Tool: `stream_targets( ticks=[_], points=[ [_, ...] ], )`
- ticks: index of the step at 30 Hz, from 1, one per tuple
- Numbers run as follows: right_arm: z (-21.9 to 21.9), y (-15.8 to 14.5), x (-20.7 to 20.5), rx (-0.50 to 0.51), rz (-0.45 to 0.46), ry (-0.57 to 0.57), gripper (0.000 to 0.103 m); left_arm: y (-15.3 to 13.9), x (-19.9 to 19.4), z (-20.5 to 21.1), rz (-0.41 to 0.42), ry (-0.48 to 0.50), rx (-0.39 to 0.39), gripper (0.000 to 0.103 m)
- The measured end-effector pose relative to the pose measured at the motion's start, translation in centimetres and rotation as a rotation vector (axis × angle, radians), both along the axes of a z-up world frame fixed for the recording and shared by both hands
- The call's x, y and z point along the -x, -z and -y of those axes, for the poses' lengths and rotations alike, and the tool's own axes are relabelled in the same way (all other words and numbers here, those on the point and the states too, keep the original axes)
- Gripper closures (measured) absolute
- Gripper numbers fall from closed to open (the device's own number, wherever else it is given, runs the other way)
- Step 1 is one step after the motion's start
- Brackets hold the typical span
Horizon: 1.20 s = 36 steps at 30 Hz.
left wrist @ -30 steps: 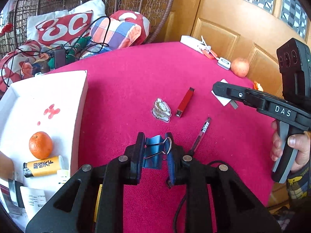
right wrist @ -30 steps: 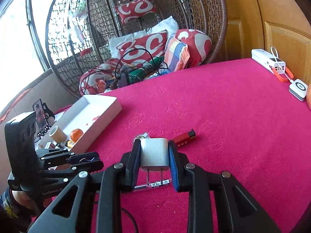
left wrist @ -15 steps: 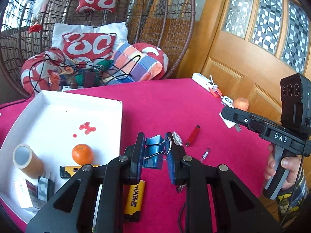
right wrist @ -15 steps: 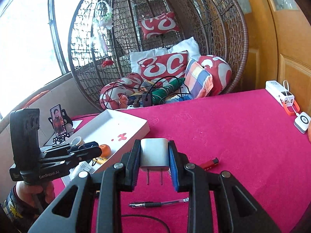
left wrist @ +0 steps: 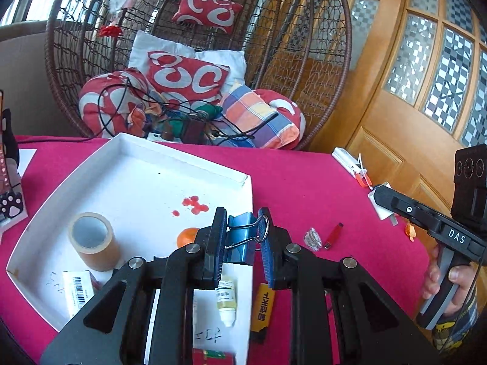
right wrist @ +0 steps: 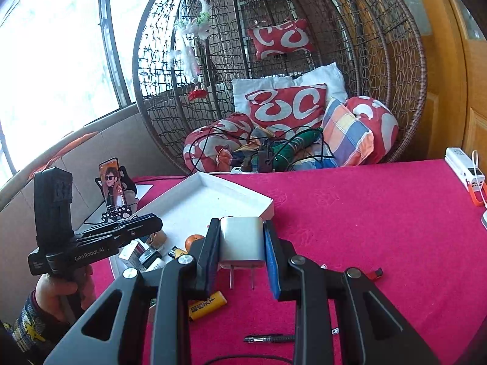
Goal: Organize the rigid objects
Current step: 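Lower the binder clip and plug into the tray and open both grippers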
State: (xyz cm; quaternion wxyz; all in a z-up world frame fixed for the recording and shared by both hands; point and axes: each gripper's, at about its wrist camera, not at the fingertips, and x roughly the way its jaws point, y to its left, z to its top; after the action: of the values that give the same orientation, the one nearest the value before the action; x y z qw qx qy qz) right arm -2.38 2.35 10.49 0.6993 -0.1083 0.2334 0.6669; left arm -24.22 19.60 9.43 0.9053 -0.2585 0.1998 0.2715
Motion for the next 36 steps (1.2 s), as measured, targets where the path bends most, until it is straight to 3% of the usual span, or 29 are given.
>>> stream_targets(
  ticks=[12,21,23,24,25,26,27,28,30,31,36],
  points=[
    [-6.7,0.9,4.3,0.084,-0.05,-0.128,0.077,2.8,5.4,-5.8,0.017,-0.211,0.115,0.083],
    [-13.1,6.0,6.9,0.211,-0.081,-0.138,0.077,5.2,6.5,-9.2,-0.003,-0.321,0.203,0.083],
    [-13.5,6.6,7.3,0.208,-0.09,-0.14,0.077,5.4,7.3,-9.1,0.011,-0.345,0.214,0.076],
    [-13.5,6.7,7.5,0.203,-0.088,-0.138,0.076,5.3,7.7,-9.0,0.02,-0.356,0.212,0.062],
    [-13.4,6.8,7.6,0.194,-0.088,-0.135,0.076,5.2,8.1,-8.8,0.025,-0.373,0.206,0.037],
    [-13.4,6.8,7.6,0.188,-0.094,-0.139,0.076,5.1,8.4,-8.7,0.015,-0.404,0.2,0.021],
    [-13.3,6.8,7.7,0.183,-0.097,-0.144,0.071,5.0,8.7,-8.5,0.016,-0.43,0.191,0.003],
    [-13.1,6.7,7.7,0.173,-0.095,-0.14,0.064,4.8,9.0,-8.3,0.029,-0.444,0.178,0.0],
    [-12.7,6.4,7.5,0.145,-0.09,-0.124,0.012,4.8,9.2,-7.9,0.03,-0.463,0.169,0.0],
    [-12.2,6.2,7.2,0.126,-0.096,-0.118,0.006,4.8,9.1,-7.6,0.028,-0.462,0.168,0.0],
    [-8.2,4.5,5.6,0.024,-0.113,-0.084,0.002,3.9,8.6,-5.1,0.073,-0.387,0.123,0.0]
  ],
)
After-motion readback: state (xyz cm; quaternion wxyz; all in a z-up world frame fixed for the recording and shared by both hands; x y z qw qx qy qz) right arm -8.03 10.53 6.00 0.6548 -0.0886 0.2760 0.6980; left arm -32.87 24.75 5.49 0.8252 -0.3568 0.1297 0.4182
